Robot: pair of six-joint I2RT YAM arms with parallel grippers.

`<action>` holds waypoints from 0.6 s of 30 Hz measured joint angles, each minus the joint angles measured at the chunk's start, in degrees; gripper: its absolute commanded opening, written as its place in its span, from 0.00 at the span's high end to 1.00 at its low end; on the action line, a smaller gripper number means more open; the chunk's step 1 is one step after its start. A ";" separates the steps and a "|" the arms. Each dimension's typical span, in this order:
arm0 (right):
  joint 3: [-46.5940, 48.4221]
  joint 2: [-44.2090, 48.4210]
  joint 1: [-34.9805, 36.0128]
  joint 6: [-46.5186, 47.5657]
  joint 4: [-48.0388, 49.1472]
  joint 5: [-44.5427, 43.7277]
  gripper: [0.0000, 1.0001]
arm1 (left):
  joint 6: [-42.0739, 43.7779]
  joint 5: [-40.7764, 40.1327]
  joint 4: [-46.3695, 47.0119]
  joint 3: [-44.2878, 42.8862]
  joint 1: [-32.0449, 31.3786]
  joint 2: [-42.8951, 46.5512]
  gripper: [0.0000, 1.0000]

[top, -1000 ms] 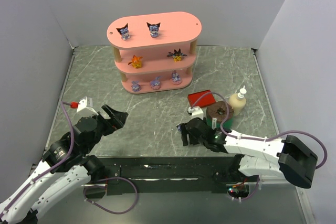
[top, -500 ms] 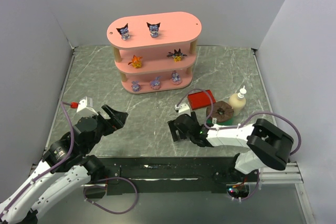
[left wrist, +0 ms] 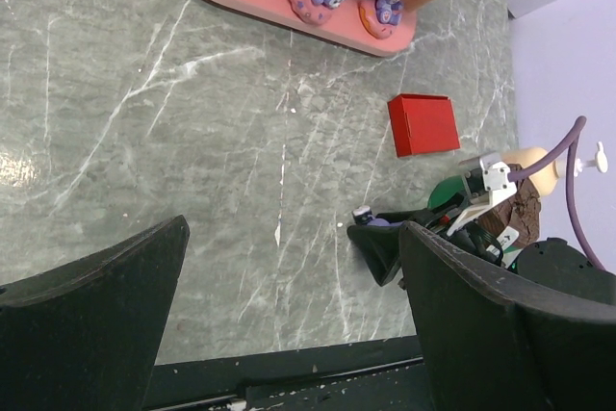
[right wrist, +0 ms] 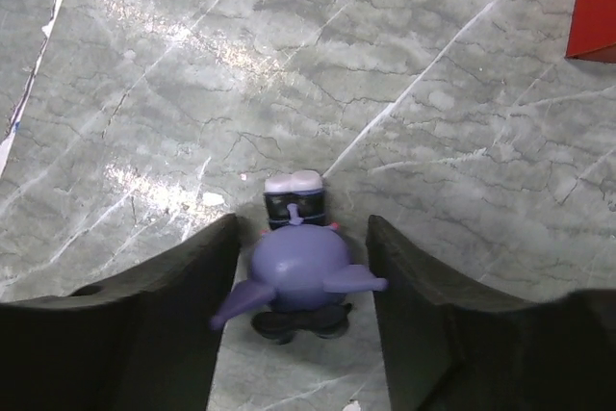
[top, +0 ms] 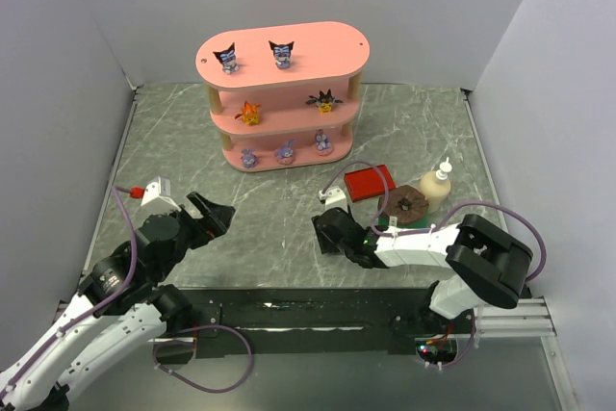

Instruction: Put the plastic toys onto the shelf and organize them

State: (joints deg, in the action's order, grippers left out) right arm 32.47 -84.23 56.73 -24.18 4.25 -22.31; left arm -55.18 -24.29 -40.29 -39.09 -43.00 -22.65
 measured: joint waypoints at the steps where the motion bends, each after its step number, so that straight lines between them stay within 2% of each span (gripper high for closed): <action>1: 0.00 0.07 0.00 0.00 -0.13 -0.02 0.54 | 0.00 0.00 -0.02 0.00 0.00 -0.07 0.04; 6: 0.11 0.55 0.02 -0.48 -1.36 -0.17 0.83 | 0.00 0.00 0.00 0.00 0.00 -0.07 0.04; 9: 1.22 0.87 0.02 -1.44 -4.44 -0.28 0.94 | 0.00 0.00 0.00 0.00 0.00 -0.07 0.04; 12: 3.04 1.57 0.02 -2.12 -9.51 -0.74 0.99 | 0.00 0.00 0.00 0.00 0.00 -0.07 0.03; 18: 14.23 5.73 -1.36 -1.84 -22.58 -2.75 1.00 | 0.00 0.00 0.00 0.00 0.00 -0.07 0.03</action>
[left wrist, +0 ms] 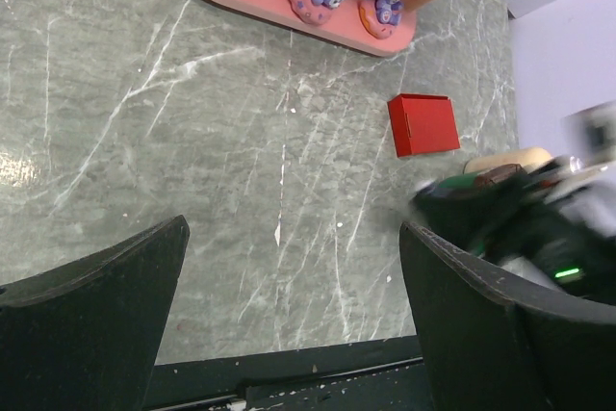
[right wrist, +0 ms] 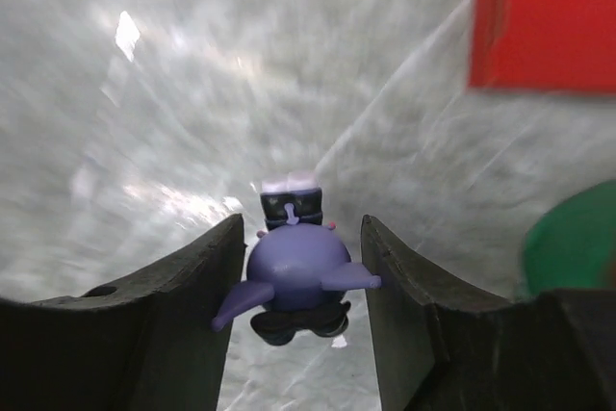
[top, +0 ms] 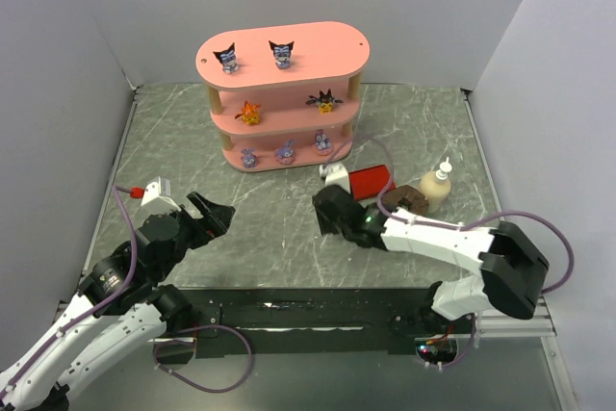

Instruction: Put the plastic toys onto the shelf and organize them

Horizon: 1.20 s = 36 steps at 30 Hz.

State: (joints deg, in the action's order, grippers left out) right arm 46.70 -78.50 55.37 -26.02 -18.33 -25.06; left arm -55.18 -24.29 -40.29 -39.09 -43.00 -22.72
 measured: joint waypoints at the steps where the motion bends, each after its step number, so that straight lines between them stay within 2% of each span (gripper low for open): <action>1: 2.82 0.87 -0.68 0.28 -1.79 -0.28 1.00 | 0.00 0.00 0.00 0.00 0.00 0.00 0.04; 6: 16.41 4.42 -4.35 2.40 -8.41 -1.46 1.00 | 0.00 0.00 0.00 0.00 0.00 0.00 0.04; 11: 30.38 3.87 -8.50 4.94 -13.33 -2.58 1.00 | 0.00 0.00 0.00 0.00 0.00 0.00 0.04; 17: 46.88 -1.86 -13.31 9.18 -16.33 -2.75 1.00 | 0.00 0.00 0.00 0.00 0.00 0.00 0.04; 22: 61.31 -11.06 -16.72 12.98 -18.60 -1.53 1.00 | 0.00 0.02 0.00 0.00 0.00 0.00 0.04; 30: 70.10 -19.93 -19.21 16.11 -20.37 -0.13 1.00 | 0.00 0.00 0.00 0.00 0.00 0.00 0.04; 36: 73.46 -22.16 -19.80 16.70 -20.85 0.33 1.00 | -0.02 0.00 0.00 0.00 0.00 0.02 0.04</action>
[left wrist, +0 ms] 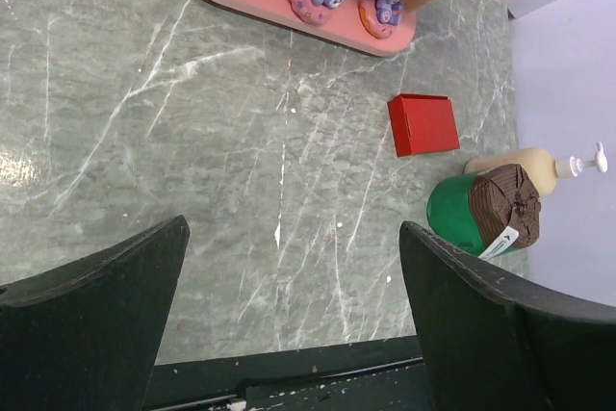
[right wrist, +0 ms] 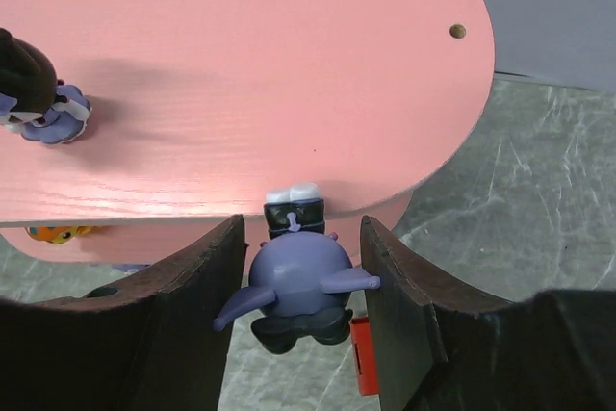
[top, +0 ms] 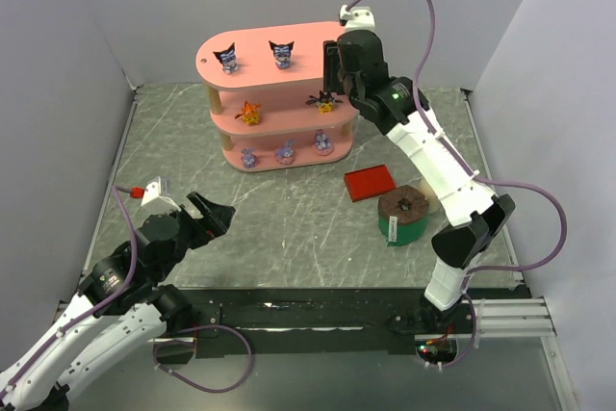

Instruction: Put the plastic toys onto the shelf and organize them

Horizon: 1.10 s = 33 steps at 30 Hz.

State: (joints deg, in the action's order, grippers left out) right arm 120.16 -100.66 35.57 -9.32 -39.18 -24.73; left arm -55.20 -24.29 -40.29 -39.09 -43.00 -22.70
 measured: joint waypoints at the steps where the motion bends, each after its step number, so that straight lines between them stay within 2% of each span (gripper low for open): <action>1: 0.20 -0.04 -0.07 0.02 -0.02 0.07 1.00 | 0.00 0.00 0.00 0.00 0.00 0.00 0.04; 30: 11.15 -9.51 -3.39 0.04 0.61 3.91 1.00 | 0.00 0.00 -0.02 0.00 0.00 -0.02 0.04; 33: 12.07 -10.14 -3.52 0.02 0.46 4.42 0.92 | -0.02 -0.02 -0.02 0.00 0.00 -0.02 0.04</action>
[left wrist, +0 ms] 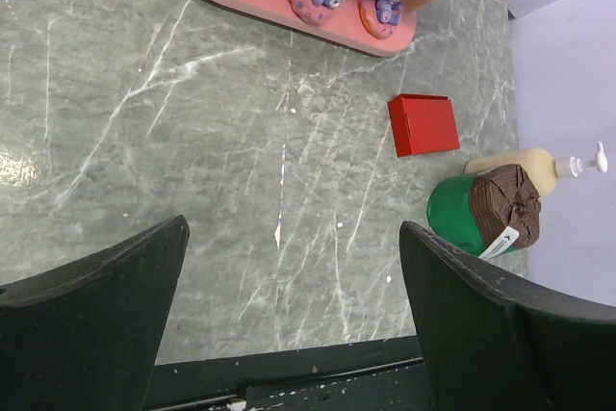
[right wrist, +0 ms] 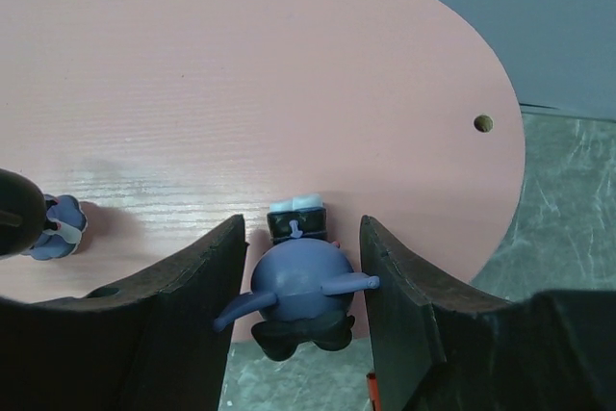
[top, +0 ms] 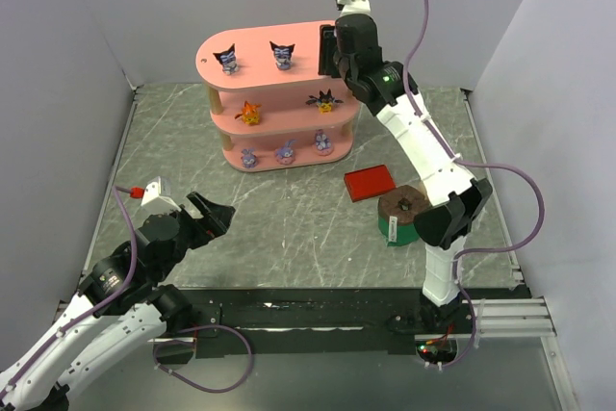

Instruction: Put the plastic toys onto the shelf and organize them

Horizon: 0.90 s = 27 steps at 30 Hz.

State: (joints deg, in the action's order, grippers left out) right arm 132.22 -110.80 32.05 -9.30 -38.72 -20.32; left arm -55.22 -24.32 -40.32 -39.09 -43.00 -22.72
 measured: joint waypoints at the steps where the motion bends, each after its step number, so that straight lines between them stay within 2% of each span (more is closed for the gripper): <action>1: 0.24 -0.20 -0.04 -0.02 0.00 0.13 0.90 | 0.00 0.00 0.00 0.00 0.00 0.00 0.04; 6: 1.42 -1.09 -0.26 -0.07 0.07 0.48 0.75 | 0.00 0.00 -0.02 0.00 0.00 0.00 0.04; 12: 2.99 -2.25 -0.61 -0.04 -0.02 0.59 0.61 | 0.00 -0.02 -0.02 0.00 0.00 0.00 0.04; 27: 4.63 -3.04 -0.83 0.57 -0.44 0.72 0.41 | -0.07 -0.26 -0.02 0.00 0.00 0.00 0.04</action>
State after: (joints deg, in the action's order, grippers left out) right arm 136.86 -113.84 31.22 -8.73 -39.16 -19.59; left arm -55.29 -24.58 -40.34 -39.09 -43.00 -22.72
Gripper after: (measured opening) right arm 0.570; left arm 0.967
